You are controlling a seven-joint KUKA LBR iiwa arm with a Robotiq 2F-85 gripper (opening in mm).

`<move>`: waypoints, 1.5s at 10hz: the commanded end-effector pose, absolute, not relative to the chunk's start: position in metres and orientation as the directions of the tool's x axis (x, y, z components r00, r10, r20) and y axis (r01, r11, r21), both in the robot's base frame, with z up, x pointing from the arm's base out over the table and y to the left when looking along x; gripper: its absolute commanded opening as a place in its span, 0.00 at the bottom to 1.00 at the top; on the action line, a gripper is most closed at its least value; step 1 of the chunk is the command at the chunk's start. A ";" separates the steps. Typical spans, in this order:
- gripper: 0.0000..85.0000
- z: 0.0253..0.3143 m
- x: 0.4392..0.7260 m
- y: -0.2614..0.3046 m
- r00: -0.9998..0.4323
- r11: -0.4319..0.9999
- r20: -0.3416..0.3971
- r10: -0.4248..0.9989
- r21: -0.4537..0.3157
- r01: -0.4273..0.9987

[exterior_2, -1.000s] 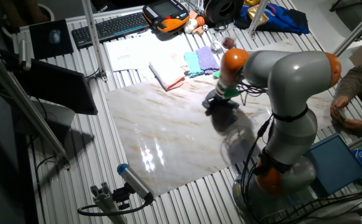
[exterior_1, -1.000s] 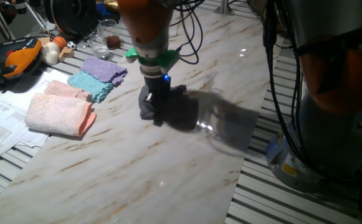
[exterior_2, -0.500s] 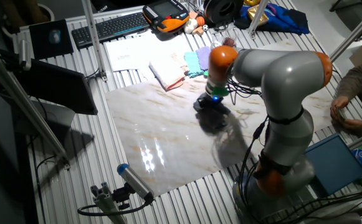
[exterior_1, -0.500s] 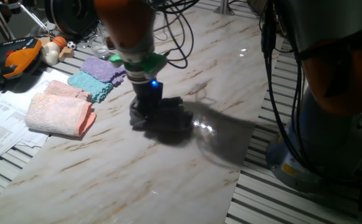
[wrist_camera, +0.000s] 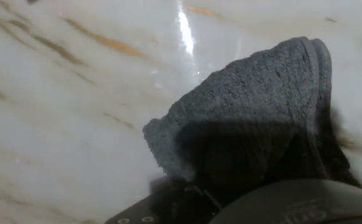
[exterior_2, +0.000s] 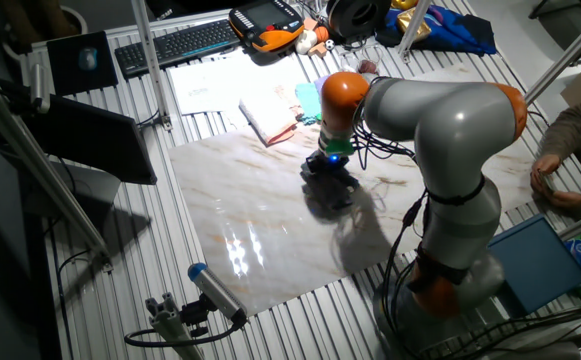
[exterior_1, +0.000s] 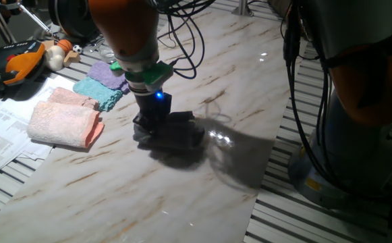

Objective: Clean the table with a cloth

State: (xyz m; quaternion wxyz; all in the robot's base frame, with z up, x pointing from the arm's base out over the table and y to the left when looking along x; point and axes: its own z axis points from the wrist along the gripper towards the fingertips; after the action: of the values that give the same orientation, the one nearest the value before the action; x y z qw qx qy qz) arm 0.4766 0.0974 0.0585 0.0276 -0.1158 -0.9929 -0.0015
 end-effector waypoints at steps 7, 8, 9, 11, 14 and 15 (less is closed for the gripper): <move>0.80 0.107 0.493 0.082 -0.961 0.965 0.086 0.262 -0.028 0.261; 0.40 0.118 0.495 0.072 -0.973 0.979 0.101 0.206 -0.029 0.204; 0.20 0.127 0.496 0.063 -0.982 0.989 0.119 0.148 -0.020 0.147; 0.00 0.144 0.495 0.046 -0.991 0.998 0.119 0.060 -0.003 0.060; 0.00 0.154 0.481 0.041 -0.996 1.000 0.092 -0.003 -0.020 -0.005; 0.00 0.156 0.475 0.043 -0.996 1.000 0.092 -0.012 -0.023 -0.014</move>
State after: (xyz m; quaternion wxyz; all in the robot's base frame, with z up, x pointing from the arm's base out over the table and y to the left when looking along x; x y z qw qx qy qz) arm 0.4751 0.0431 0.1556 0.0459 -0.0014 -0.9989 0.0117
